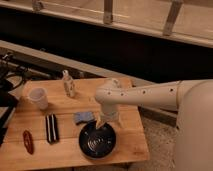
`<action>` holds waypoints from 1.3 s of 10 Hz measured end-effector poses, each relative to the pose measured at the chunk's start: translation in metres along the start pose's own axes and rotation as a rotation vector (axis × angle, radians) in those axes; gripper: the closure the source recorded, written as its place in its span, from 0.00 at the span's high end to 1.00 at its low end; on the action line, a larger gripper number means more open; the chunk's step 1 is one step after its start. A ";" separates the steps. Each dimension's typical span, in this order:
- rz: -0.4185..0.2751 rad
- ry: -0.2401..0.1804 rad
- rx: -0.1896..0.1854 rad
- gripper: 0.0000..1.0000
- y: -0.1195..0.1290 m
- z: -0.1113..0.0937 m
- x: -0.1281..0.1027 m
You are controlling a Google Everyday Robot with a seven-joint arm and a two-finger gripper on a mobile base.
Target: Pick up the ceramic bowl
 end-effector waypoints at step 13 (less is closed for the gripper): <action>-0.019 0.021 -0.010 0.03 0.007 -0.012 -0.012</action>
